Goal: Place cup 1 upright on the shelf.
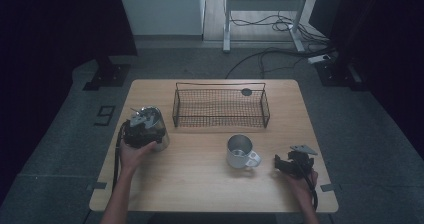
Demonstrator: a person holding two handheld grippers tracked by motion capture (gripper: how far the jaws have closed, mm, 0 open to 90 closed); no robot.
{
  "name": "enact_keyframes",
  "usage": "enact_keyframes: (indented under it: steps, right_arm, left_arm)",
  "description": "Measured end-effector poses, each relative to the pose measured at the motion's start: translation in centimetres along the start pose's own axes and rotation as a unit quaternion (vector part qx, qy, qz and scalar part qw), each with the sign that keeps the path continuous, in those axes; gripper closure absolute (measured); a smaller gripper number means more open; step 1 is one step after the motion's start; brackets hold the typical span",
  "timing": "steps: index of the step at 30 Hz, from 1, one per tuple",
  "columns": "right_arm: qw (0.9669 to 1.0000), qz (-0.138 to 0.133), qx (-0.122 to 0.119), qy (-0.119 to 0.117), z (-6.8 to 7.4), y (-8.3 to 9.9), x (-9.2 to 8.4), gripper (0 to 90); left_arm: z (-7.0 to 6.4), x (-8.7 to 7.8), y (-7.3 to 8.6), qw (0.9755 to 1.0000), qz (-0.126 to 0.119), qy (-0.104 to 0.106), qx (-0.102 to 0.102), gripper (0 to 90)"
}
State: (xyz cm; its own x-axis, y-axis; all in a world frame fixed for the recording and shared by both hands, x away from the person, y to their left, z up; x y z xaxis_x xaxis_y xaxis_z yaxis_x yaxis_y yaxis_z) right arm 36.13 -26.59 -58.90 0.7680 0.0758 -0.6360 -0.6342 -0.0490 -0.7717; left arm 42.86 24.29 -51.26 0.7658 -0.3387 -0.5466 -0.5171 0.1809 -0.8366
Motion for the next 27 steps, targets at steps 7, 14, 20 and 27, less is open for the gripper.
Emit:
enact_keyframes:
  steps: [7,14,20,27]
  right_arm:
    - [1.0000,0.000,0.001,0.000,0.0,0.0,0.0,13.0]
    - [1.0000,0.000,0.001,0.000,0.0,0.0,0.0,13.0]
    - [1.0000,0.000,0.000,0.000,0.0,0.0,0.0,13.0]
    - [1.0000,0.000,0.000,0.000,0.0,0.0,0.0,13.0]
  left_arm:
    - [-0.3,0.0,-0.1,0.9999,-0.005,0.008,0.004,3.7]
    - [-0.5,-0.5,-0.4,0.9998,-0.018,0.012,0.000,3.7]
    - [-0.4,-1.4,-0.6,0.9997,-0.023,0.011,-0.001,3.8]
    - [-0.3,-1.9,-1.0,0.9994,-0.030,0.016,-0.008,3.8]
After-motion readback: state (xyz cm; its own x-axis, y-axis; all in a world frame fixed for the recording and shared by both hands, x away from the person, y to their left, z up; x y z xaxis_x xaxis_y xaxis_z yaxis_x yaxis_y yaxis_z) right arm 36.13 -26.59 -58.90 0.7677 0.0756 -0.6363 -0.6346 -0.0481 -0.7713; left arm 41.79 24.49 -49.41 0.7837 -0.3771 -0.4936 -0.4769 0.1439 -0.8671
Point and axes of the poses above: each handheld gripper's, and its own axes: x roughly forward along the jaws, y roughly out of its underside, z roughly to its left, the point moved 5 cm from there along x, roughly forward along the jaws, and after that the axes turned 3 degrees about -z, right-handed, at the moved point
